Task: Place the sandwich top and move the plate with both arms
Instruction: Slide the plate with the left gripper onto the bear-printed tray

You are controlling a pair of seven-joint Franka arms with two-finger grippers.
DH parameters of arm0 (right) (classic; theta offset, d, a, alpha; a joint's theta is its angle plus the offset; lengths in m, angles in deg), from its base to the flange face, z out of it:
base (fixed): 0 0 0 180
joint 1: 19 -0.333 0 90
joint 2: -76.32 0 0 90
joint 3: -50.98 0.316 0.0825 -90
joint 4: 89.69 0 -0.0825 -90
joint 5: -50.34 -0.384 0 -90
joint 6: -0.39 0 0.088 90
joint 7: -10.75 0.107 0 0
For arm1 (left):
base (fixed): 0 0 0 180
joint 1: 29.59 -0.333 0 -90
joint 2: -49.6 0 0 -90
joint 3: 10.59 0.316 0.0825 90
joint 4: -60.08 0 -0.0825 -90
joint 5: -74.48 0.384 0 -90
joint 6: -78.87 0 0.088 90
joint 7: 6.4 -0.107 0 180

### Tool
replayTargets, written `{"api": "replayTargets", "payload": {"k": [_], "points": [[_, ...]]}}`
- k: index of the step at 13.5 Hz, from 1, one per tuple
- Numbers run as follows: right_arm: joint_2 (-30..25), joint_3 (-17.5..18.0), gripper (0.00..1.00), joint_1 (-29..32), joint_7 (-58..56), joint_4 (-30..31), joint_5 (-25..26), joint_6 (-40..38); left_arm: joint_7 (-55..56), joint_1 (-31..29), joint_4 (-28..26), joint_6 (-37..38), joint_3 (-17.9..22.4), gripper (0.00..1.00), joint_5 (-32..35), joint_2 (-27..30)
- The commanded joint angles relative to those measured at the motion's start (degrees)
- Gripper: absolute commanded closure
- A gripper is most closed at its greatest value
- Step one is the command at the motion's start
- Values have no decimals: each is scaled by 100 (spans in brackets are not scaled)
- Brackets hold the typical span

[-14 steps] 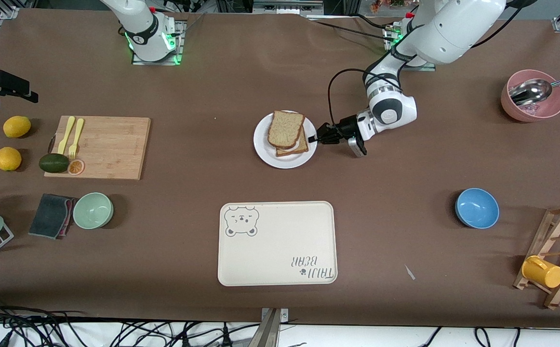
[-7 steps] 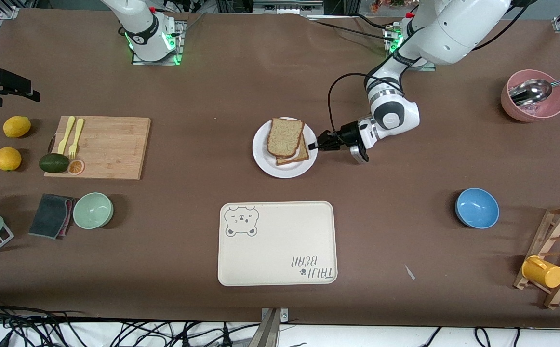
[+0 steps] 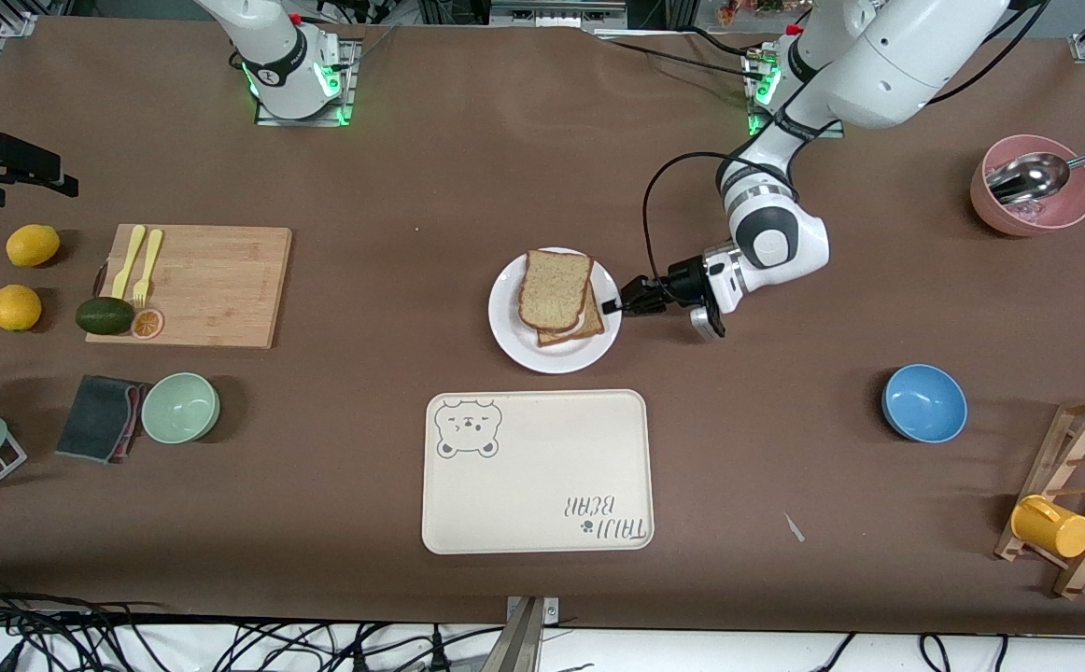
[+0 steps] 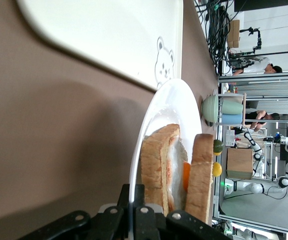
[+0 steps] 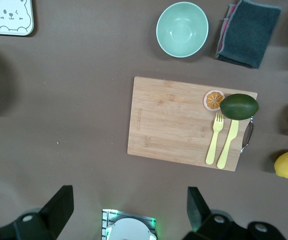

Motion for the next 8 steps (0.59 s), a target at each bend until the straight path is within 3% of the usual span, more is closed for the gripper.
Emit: {"api": "replayTargets", "payload": {"k": [1, 8], "points": [[-63, -1, 0, 28, -16, 30, -109, -44, 646, -20, 488, 16, 101, 100, 518, -100], [-63, -1, 0, 28, -16, 30, -118, -44, 1710, 50, 1964, 16, 346, 100, 1573, -996]]}}
